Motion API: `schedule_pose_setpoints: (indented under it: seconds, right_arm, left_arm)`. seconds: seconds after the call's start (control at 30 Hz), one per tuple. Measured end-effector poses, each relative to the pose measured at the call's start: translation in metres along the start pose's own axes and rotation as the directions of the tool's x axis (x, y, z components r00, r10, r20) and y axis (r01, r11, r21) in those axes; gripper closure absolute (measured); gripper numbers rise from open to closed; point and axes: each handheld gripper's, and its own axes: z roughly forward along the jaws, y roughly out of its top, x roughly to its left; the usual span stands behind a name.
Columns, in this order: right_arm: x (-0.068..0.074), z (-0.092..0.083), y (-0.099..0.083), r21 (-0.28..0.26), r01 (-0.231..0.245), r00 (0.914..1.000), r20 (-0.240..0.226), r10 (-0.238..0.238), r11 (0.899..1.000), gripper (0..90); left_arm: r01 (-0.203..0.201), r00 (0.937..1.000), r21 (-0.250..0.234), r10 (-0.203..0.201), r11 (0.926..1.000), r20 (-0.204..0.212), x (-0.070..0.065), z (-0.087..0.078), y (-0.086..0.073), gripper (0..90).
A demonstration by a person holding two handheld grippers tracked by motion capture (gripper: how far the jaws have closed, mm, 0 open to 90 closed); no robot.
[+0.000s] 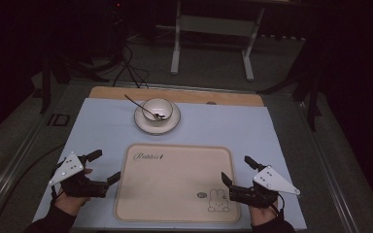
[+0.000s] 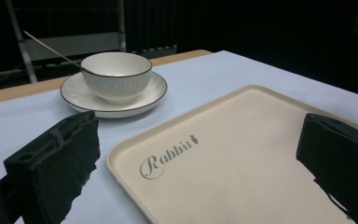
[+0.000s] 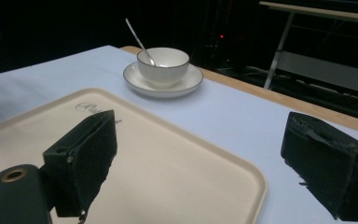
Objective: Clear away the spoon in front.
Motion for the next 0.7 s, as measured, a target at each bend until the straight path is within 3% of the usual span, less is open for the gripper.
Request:
schedule_pose_setpoints:
  seconds: [0.07, 0.17, 0.37, 0.57, 0.7]
  right_arm:
    - [0.0001, 0.0012, -0.0008, 0.01, -0.002, 0.9999, -0.013, 0.002, 1.0, 10.4]
    - [-0.0003, 0.0005, -0.0011, 0.003, -0.008, 0.9998, -0.02, 0.008, 1.0, 10.5]
    - [0.0007, -0.0004, -0.0014, 0.004, -0.009, 0.9997, -0.024, 0.009, 1.0, 10.5]
    - [0.0002, -0.0014, -0.0017, -0.003, -0.014, 0.9995, -0.027, 0.014, 1.0, 10.5]
    - [-0.0003, -0.0001, -0.0024, 0.003, -0.02, 0.9994, -0.028, 0.02, 1.0, 10.5]
  left_arm:
    - [0.009, 0.9999, 0.011, -0.009, 0.9999, 0.011, -0.0001, 0.0008, 0.0006, 0.0]
    - [-0.006, 0.9999, 0.042, 0.007, 0.9991, -0.013, -0.002, 0.0025, 0.0009, 0.0]
    - [0.009, 0.9996, 0.051, -0.007, 0.9987, -0.028, -0.0008, 0.0034, 0.002, 0.0]
    - [0.009, 0.9992, 0.083, -0.013, 0.9965, 0.037, -0.001, 0.0048, 0.0047, 0.0]
    - [-0.011, 0.9967, 0.094, 0.004, 0.9955, 0.081, -0.0061, 0.0066, 0.0081, 0.0]
